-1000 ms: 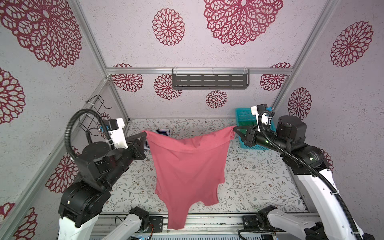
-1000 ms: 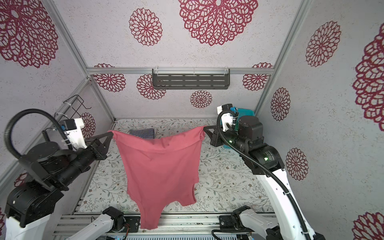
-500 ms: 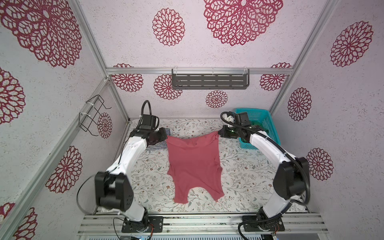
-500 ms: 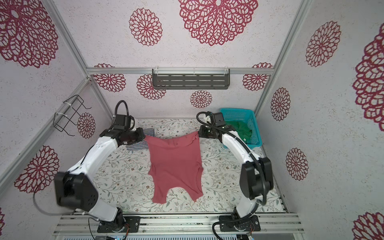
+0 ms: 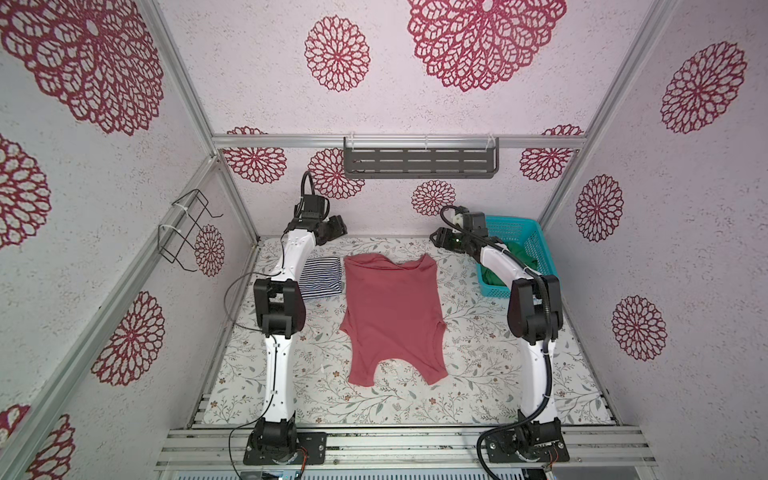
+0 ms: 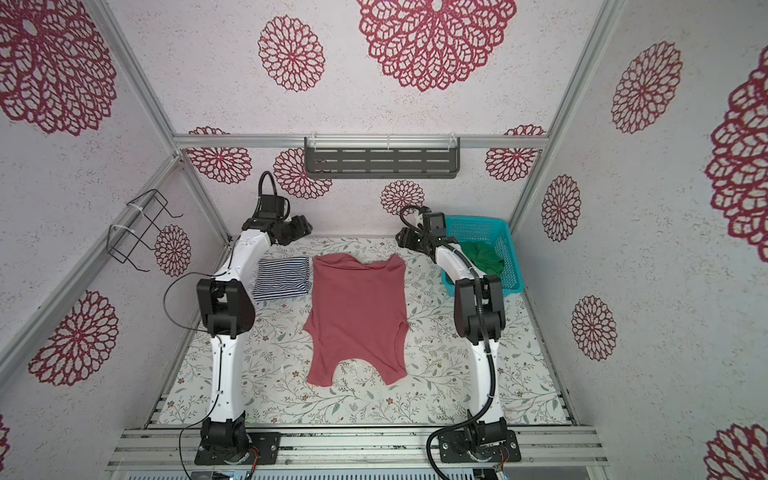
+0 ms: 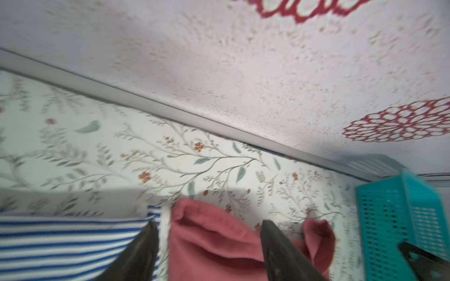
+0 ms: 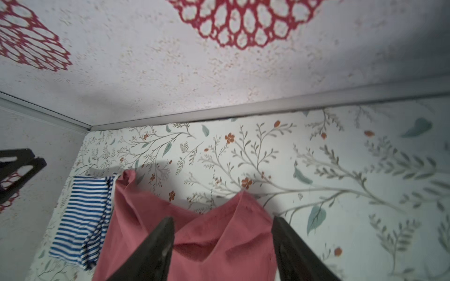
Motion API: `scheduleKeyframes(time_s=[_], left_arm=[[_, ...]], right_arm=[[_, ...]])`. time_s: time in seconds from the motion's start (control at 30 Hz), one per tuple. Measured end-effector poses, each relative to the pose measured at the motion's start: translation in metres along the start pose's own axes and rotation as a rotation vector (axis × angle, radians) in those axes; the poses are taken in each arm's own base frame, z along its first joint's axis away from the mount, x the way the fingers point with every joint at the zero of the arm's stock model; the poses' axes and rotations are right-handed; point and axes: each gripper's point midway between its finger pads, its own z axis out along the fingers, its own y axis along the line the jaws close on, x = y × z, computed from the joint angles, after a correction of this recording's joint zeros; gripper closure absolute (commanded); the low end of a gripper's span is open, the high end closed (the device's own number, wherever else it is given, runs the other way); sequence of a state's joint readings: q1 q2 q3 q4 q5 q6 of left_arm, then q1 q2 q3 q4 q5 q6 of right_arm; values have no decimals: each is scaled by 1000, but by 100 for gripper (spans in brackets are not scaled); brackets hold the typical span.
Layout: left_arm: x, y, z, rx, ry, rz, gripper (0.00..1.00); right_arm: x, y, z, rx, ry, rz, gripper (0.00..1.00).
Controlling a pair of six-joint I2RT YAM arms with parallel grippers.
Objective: Fold and stack the tank tops
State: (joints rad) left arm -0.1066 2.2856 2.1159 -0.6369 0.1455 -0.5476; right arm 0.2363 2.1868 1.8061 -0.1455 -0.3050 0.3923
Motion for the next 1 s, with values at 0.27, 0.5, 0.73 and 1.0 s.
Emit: scheduleKeyframes(time_s=[0.27,0.5,0.73,1.0], left_arm=[[171,-43,-39,19,180,73,53],[233,-12,-13,-79,290,59,53],[189,-23,47,-77,247,55,54],[142,-88,118,71,236,134,50]], right_arm=[[118,14,-16,62,208,-84,73],[185,-8,-11,136,325,-97,85],[217,-9,-43,171,288,-90,88],[307,51,-102,68,379,-44,77]])
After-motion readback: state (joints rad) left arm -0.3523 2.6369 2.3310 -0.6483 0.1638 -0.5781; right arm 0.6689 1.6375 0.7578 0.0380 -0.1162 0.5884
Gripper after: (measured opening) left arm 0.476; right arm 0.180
